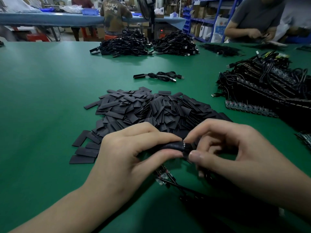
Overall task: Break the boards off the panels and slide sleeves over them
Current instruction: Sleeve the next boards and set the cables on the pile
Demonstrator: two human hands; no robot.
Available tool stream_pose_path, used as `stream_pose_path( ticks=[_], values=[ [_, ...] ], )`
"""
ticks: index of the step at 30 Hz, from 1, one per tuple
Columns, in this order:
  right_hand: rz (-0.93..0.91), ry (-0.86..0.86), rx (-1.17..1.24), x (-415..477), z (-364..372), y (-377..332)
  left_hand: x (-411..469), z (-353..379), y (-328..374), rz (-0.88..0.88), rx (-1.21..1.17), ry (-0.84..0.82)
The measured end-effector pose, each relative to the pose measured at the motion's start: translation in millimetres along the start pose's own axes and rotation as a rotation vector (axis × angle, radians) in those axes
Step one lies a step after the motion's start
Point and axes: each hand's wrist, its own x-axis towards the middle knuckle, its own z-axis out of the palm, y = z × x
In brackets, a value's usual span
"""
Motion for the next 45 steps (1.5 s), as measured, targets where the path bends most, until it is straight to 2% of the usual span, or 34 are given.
stream_pose_path(
  ticks=[5,15,18,20,22,23,26,28,45],
  values=[
    [-0.211,0.139,-0.288,-2,5,5,-1,1,0,0.0,-0.012,-0.013],
    [-0.312,0.23,-0.476,-4,9,7,-1,3,1,-0.006,-0.037,-0.027],
    [-0.249,0.226,-0.34,-3,9,5,0,3,1,-0.033,-0.032,0.001],
    [-0.133,0.155,-0.131,-3,9,3,0,2,1,-0.058,-0.029,0.023],
    [-0.083,0.086,-0.049,-2,9,5,0,3,2,-0.081,0.001,0.049],
    [-0.098,0.104,-0.096,-2,9,6,1,3,2,-0.099,0.02,0.065],
    [-0.257,0.274,-0.447,-3,12,6,1,4,3,-0.157,0.027,0.13],
    [-0.305,0.325,-0.546,-5,14,5,2,4,4,-0.169,0.022,0.142],
    [-0.35,0.325,-0.539,-5,18,9,0,0,17,-0.057,0.058,0.105]
  ],
)
